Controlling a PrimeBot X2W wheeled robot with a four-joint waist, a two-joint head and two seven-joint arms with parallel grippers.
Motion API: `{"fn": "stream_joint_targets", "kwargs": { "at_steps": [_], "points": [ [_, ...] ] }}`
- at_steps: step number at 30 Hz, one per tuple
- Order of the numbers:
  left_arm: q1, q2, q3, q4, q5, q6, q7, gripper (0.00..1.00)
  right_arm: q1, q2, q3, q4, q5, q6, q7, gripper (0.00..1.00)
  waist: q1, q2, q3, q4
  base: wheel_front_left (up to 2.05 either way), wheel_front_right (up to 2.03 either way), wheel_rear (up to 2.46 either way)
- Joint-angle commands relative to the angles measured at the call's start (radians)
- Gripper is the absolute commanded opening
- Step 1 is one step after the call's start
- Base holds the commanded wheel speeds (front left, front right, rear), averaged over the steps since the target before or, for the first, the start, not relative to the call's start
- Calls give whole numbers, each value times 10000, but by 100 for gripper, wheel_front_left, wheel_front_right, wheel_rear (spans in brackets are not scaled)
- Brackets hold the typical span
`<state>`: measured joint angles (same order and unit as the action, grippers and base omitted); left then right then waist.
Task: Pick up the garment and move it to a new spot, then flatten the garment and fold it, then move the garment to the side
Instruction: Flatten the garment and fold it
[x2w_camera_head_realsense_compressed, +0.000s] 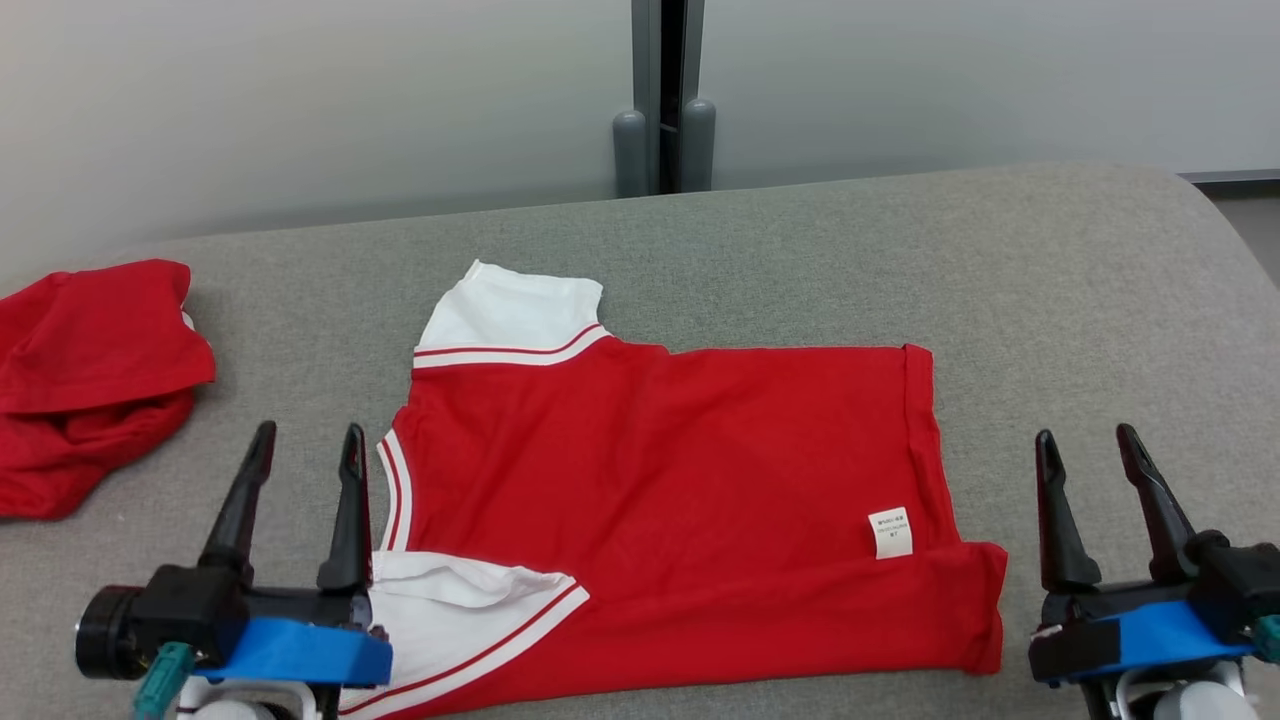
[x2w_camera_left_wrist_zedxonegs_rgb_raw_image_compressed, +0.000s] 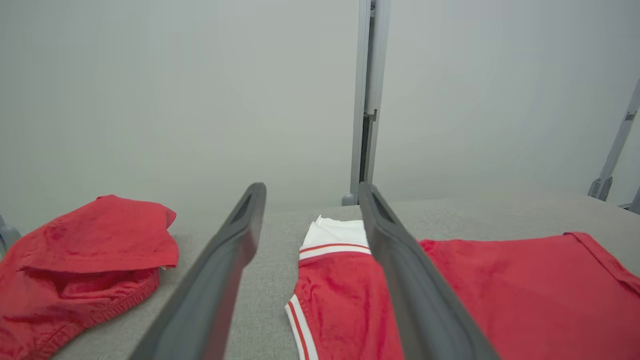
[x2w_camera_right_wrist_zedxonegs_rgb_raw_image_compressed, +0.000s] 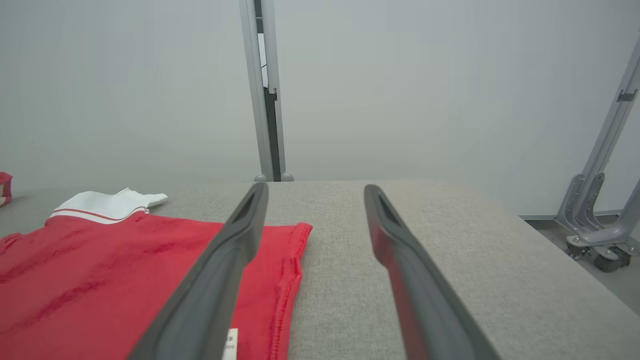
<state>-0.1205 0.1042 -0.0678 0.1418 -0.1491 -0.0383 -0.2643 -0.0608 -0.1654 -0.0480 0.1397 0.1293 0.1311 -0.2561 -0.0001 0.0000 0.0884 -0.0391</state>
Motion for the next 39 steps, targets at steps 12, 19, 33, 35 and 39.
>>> {"fn": "stream_joint_targets", "kwargs": {
  "at_steps": [12,19,33,35,39],
  "points": [
    [-724,-258,903,179,465,-140,4,100,-930,877,459,-265,-179,-8,-82,100,1,0,416,-347,0,0,0],
    [-798,-341,1101,452,581,-231,3,100,-1021,978,451,-135,-156,-8,-83,100,1,0,476,-276,0,0,0],
    [-3181,319,717,1801,1018,-730,2,100,-2078,479,358,474,-208,-8,-80,100,1,0,1225,-460,0,0,0],
    [-3945,604,496,2291,1085,-795,3,100,-2483,405,440,628,-180,-8,-78,100,1,0,1458,-612,0,0,0],
    [-5487,1140,-33,3339,1098,-880,66,100,-3169,391,541,751,-118,-8,-78,100,1,0,1989,-960,0,0,0]
  ]
}}
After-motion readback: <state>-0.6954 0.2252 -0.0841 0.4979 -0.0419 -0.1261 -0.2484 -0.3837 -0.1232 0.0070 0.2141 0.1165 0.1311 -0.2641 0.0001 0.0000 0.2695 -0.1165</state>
